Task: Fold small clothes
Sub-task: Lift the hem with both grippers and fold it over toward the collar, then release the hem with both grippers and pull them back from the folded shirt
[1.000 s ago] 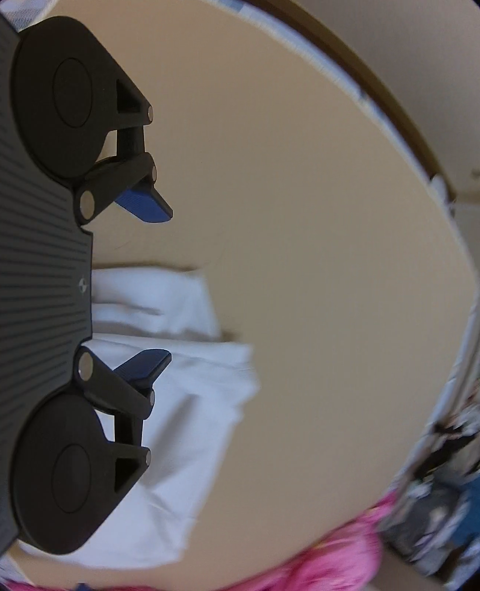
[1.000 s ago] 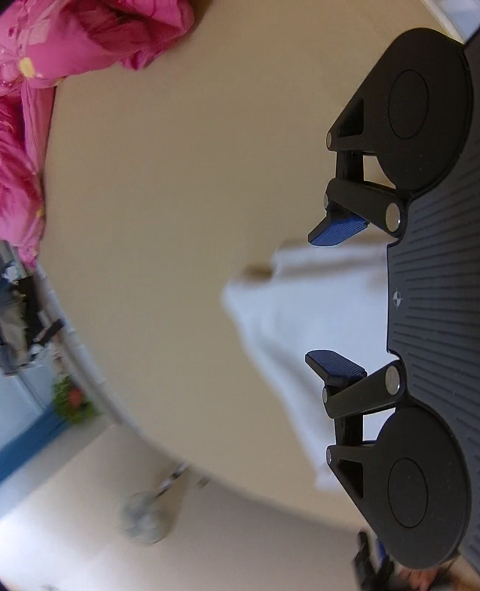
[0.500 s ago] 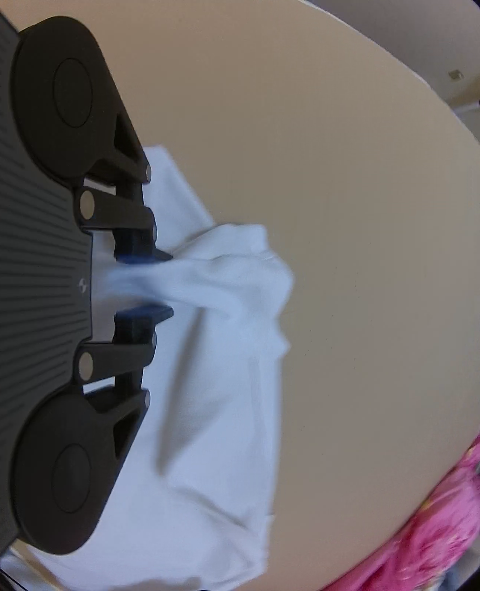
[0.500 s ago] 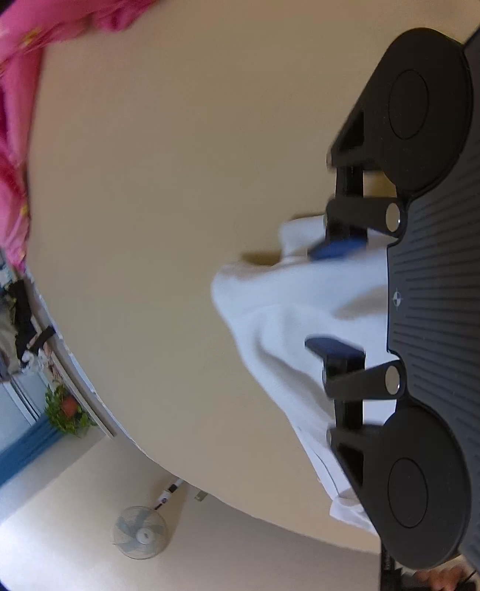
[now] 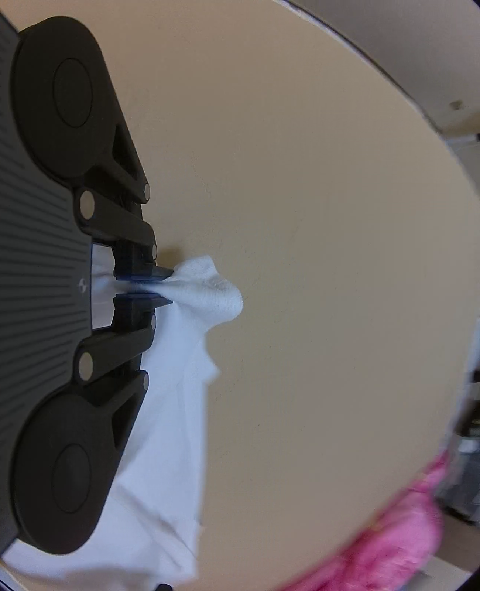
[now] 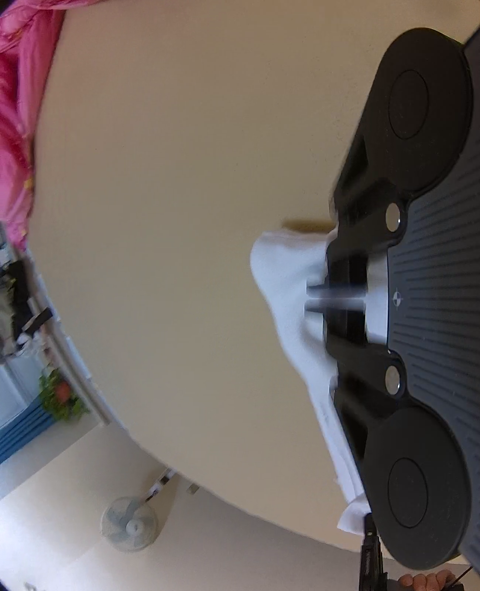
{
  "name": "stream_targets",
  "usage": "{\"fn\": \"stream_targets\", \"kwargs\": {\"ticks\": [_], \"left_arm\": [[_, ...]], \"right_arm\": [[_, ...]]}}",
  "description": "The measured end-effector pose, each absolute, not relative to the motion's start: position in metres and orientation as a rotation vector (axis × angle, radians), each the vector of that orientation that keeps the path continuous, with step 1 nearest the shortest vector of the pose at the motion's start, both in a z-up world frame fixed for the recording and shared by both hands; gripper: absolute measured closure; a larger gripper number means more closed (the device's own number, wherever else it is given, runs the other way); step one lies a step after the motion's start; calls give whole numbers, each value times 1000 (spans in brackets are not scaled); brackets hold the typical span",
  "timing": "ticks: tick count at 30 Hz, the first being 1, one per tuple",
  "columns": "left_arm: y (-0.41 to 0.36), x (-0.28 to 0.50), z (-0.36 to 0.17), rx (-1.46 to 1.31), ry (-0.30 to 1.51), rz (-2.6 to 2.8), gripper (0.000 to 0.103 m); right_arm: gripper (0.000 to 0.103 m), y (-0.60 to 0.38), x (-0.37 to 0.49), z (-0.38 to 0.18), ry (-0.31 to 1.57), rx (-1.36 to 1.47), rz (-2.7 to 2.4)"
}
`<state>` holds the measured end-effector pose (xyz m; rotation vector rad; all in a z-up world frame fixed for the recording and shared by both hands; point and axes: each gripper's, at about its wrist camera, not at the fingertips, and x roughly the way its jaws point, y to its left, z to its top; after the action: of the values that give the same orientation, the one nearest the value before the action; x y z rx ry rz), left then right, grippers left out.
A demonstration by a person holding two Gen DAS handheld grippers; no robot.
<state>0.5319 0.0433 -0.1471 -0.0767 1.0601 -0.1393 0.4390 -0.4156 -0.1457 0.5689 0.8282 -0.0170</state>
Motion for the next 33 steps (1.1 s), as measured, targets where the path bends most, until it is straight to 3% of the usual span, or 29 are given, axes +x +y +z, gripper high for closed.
{"fn": "stream_targets", "kwargs": {"ticks": [4, 8, 10, 11, 12, 13, 14, 17, 20, 22, 26, 30, 31, 32, 33], "left_arm": [[78, 539, -136, -172, 1051, -112, 97], [79, 572, -172, -129, 1198, 55, 96], [76, 571, -176, -138, 1201, 50, 83], [77, 568, -176, -154, 1198, 34, 63], [77, 564, -176, -156, 1195, 27, 51], [78, 558, -174, -142, 1185, 32, 37], [80, 550, -171, -120, 1167, 41, 36], [95, 510, -156, -145, 1131, -2, 35], [119, 447, -142, -196, 1082, -57, 22], [126, 408, -145, -219, 1091, -98, 21], [124, 363, -159, -216, 1112, -130, 21], [94, 356, -175, -223, 1101, -205, 22], [85, 359, -182, -200, 1106, -218, 43], [76, 361, -185, -156, 1123, -221, 98], [71, 362, -191, -123, 1154, -205, 95]], "right_arm": [[103, -432, 424, -108, 688, 717, 23], [103, -440, 459, -121, 791, 630, -177], [97, -441, 468, -137, 862, 652, -211], [90, -439, 468, -143, 880, 677, -199], [82, -438, 464, -147, 886, 693, -180], [65, -436, 460, -149, 881, 693, -171], [57, -434, 454, -149, 874, 681, -175], [57, -430, 432, -143, 862, 671, -187], [57, -428, 385, -129, 820, 665, -116], [53, -425, 349, -127, 813, 640, -85], [49, -416, 290, -141, 881, 585, -73], [52, -400, 274, -160, 930, 560, -44], [64, -398, 271, -162, 935, 539, -36], [88, -393, 270, -162, 941, 511, -43], [92, -389, 268, -159, 944, 487, -43]]}}
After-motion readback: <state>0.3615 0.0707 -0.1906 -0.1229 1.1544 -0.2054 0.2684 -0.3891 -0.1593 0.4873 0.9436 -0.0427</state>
